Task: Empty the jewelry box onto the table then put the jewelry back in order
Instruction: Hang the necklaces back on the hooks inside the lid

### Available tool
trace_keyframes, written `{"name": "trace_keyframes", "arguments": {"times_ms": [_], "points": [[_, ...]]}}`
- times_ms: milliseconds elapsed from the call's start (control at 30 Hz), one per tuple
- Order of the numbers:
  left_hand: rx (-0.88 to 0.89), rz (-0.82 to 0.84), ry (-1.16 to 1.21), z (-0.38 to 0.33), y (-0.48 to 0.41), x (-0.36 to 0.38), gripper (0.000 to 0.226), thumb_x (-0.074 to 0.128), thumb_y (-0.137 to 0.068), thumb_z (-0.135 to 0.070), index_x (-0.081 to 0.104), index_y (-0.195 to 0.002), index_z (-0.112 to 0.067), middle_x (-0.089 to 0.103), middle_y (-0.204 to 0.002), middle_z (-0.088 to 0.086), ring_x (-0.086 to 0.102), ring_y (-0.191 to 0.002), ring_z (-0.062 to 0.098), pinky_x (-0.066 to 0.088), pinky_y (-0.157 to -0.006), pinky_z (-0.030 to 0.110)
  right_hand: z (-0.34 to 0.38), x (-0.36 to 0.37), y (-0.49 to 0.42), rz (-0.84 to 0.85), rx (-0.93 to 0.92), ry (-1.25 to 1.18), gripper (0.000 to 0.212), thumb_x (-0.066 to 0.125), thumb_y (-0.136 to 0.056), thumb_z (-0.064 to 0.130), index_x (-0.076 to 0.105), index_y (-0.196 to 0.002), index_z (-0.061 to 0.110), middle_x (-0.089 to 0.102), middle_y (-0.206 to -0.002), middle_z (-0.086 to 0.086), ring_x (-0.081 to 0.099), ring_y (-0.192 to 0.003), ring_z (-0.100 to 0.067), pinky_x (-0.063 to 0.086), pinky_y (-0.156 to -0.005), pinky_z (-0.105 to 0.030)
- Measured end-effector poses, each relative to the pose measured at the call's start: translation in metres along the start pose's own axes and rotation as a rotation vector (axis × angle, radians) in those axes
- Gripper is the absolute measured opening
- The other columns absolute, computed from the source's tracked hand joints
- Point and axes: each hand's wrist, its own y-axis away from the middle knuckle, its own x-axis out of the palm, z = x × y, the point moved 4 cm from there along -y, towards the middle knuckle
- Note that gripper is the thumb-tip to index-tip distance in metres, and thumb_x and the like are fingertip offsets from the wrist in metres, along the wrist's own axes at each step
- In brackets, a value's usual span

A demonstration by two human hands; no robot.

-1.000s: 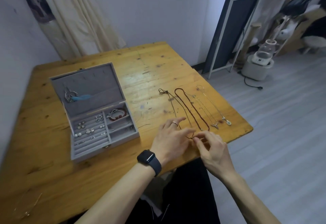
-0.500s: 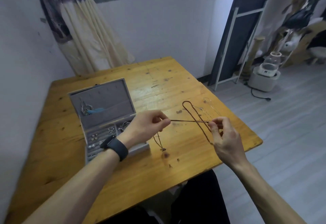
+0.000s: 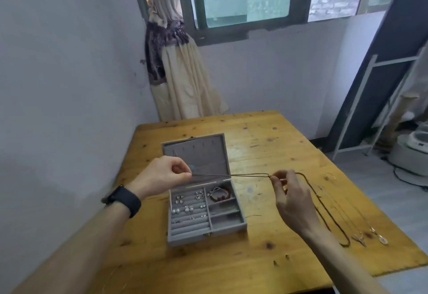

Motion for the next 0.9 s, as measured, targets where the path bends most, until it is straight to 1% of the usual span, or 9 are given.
{"name": "trace_keyframes", "arguments": {"times_ms": [100,200,300,433,533,567,667,833,900], "points": [[-0.027,-0.102,-0.118,0.021,0.003,-0.016,0.005,0.066,-0.092,-0.035,0.069,-0.092,-0.031,0.066,-0.089,-0.017,0.061,-0.085,0.001,0.047,-0.068,0.017,0.011,0.027,-0.011,0.068,-0.074,0.064,0.002,0.054,-0.101,0.021,0.054,-0.102,0.022,0.058,-0.091,0.005,0.055,-0.08,-0.005,0.04,-0.062,-0.013],[-0.06,-0.229,-0.26,0.039,0.001,-0.038,0.008,0.063,-0.093,-0.036,0.069,-0.093,-0.031,0.067,-0.093,-0.014,0.063,-0.091,0.008,0.055,-0.077,0.03,0.016,0.058,-0.019,0.15,-0.185,0.224,0.015,0.055,-0.101,0.018,0.061,-0.114,0.014,0.065,-0.102,-0.002,0.058,-0.083,-0.012,0.035,-0.069,-0.009],[-0.043,-0.4,-0.231,0.042,-0.002,-0.062,0.015,0.063,-0.093,-0.041,0.07,-0.097,-0.029,0.067,-0.092,-0.014,0.062,-0.088,0.007,0.055,-0.076,0.031,0.02,0.091,-0.027,0.274,-0.305,0.402,0.023,0.063,-0.096,0.013,0.064,-0.119,0.014,0.068,-0.109,-0.005,0.064,-0.088,-0.019,0.044,-0.07,-0.018],[0.055,-0.639,-0.148,0.021,-0.008,-0.091,0.012,0.065,-0.094,-0.039,0.069,-0.095,-0.027,0.064,-0.086,-0.015,0.059,-0.081,0.004,0.047,-0.067,0.022,0.04,0.119,-0.054,0.269,-0.274,0.332,0.019,0.06,-0.098,0.02,0.066,-0.116,0.017,0.064,-0.116,-0.002,0.063,-0.095,-0.018,0.055,-0.073,-0.026],[0.119,-0.751,-0.122,0.007,-0.015,-0.105,0.01,0.066,-0.094,-0.037,0.067,-0.097,-0.027,0.065,-0.089,-0.012,0.06,-0.08,0.008,0.053,-0.068,0.027,0.058,0.137,-0.08,0.214,-0.207,0.247,0.017,0.061,-0.098,0.029,0.07,-0.111,0.023,0.062,-0.111,0.001,0.058,-0.098,-0.017,0.045,-0.072,-0.023],[0.137,-0.776,-0.113,0.003,-0.018,-0.11,0.009,0.065,-0.094,-0.036,0.066,-0.097,-0.027,0.065,-0.09,-0.011,0.061,-0.079,0.008,0.054,-0.069,0.029,0.063,0.143,-0.087,0.214,-0.183,0.199,0.016,0.062,-0.097,0.03,0.071,-0.109,0.023,0.064,-0.106,0.001,0.058,-0.094,-0.016,0.043,-0.071,-0.023],[0.178,-0.816,-0.096,-0.004,-0.027,-0.119,0.01,0.065,-0.095,-0.035,0.066,-0.101,-0.027,0.066,-0.094,-0.009,0.062,-0.08,0.009,0.057,-0.07,0.033,0.075,0.159,-0.1,0.23,-0.136,0.09,0.012,0.063,-0.096,0.03,0.069,-0.103,0.023,0.067,-0.097,0.002,0.059,-0.084,-0.016,0.05,-0.071,-0.028],[0.201,-0.724,-0.108,-0.003,-0.041,-0.108,0.008,0.065,-0.095,-0.036,0.066,-0.1,-0.03,0.066,-0.091,-0.015,0.061,-0.08,0.004,0.059,-0.071,0.034,0.08,0.179,-0.101,0.334,-0.151,0.331,0.019,0.056,-0.097,0.04,0.064,-0.101,0.024,0.068,-0.098,0.004,0.061,-0.086,-0.021,0.043,-0.066,-0.03],[0.191,-0.673,-0.103,0.001,-0.047,-0.098,0.009,0.064,-0.095,-0.039,0.066,-0.1,-0.031,0.065,-0.09,-0.018,0.061,-0.08,0.0,0.059,-0.072,0.033,0.077,0.183,-0.1,0.396,-0.143,0.392,0.021,0.054,-0.096,0.041,0.065,-0.103,0.025,0.07,-0.1,0.004,0.064,-0.09,-0.023,0.047,-0.072,-0.031]]}}
